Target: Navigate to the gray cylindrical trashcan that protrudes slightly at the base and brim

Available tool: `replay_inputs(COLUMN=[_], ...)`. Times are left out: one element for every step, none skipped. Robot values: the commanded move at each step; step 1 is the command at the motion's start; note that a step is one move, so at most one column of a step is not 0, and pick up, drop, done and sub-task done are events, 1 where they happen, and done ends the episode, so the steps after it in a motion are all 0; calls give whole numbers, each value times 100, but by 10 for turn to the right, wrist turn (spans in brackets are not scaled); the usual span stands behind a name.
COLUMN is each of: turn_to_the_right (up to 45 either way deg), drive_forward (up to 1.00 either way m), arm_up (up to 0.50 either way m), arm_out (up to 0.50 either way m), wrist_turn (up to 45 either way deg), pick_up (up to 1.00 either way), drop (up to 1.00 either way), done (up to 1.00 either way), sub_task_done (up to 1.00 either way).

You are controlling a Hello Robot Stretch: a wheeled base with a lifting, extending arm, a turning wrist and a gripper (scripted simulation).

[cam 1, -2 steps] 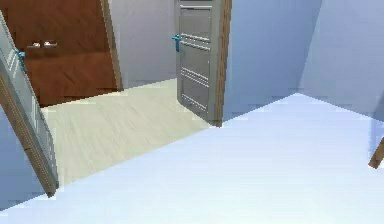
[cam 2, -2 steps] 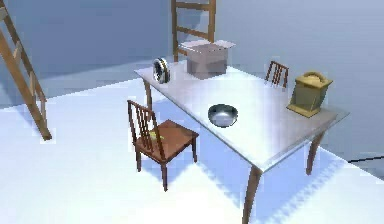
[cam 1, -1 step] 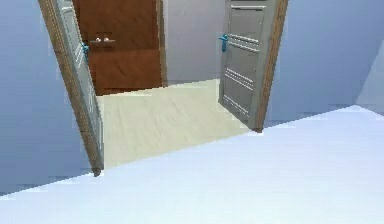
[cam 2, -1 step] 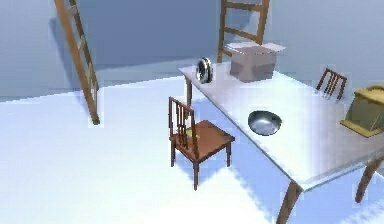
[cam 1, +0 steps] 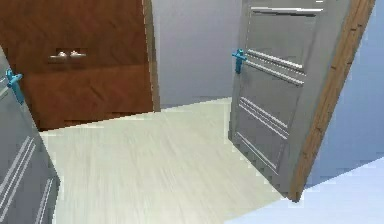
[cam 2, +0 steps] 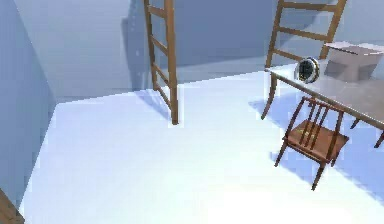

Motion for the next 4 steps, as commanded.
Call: replay_inputs(turn_to_the_right=[0, -30, 0, 240], drive_forward=[100, 0, 95, 0], arm_up=[0, 0, 0, 0], arm_out=[0, 0, 0, 0], wrist_turn=[0, 0, 0, 0], pick_up=[0, 0, 0, 0], drop=[0, 0, 0, 0], done=[0, 0, 0, 0], sub_task_done=[0, 0, 0, 0])
